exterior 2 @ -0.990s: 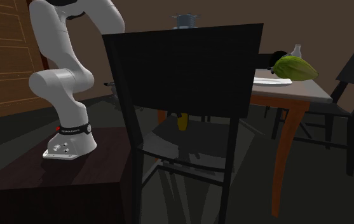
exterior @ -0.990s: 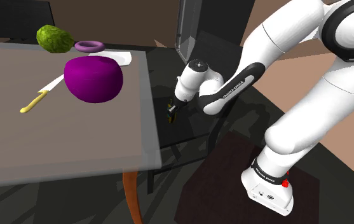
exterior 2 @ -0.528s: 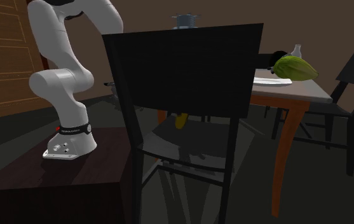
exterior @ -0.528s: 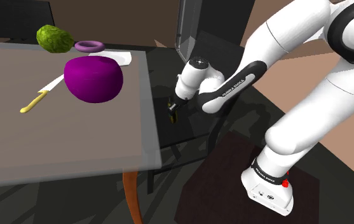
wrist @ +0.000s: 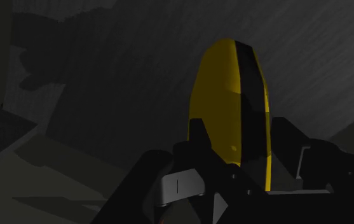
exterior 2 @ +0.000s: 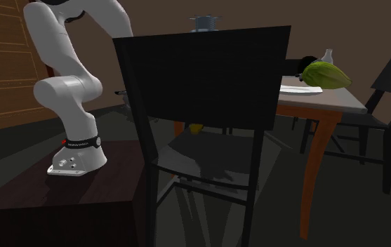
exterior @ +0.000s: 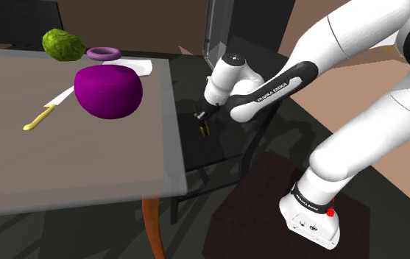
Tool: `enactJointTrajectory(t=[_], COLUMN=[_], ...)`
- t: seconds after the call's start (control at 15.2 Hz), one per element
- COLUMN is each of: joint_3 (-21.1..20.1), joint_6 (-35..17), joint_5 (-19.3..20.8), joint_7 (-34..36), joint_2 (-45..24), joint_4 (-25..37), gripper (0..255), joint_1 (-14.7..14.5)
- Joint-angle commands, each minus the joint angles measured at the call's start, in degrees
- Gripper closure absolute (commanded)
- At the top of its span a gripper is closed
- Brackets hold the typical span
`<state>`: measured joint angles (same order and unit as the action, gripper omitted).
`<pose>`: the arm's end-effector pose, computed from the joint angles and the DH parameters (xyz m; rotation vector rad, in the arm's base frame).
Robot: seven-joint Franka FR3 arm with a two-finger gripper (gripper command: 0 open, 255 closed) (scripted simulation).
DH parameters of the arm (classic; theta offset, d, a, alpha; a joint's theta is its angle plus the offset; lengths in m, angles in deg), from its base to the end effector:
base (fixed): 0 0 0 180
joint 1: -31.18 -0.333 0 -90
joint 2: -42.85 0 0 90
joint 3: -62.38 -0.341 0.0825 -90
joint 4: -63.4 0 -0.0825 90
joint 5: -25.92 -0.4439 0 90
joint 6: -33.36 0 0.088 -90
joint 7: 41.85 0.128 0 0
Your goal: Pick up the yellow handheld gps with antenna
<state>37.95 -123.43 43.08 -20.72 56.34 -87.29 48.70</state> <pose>0.4836 0.0605 0.3115 2.9190 0.0211 0.5295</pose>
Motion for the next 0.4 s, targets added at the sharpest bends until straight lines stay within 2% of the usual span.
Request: enactJointTrajectory(t=[0.0,0.2,0.33], joint_3=[0.76,1.79,1.85], joint_6=[1.7,4.21,4.33], joint_5=[-1.94,-4.13,-4.24], joint_7=[-1.67,-3.7,-3.79], joint_2=[1.36,3.21,3.3], joint_4=[0.46,1.27,1.32], gripper=[255,255,255], joint_1=[-1.07,-2.35,-2.42])
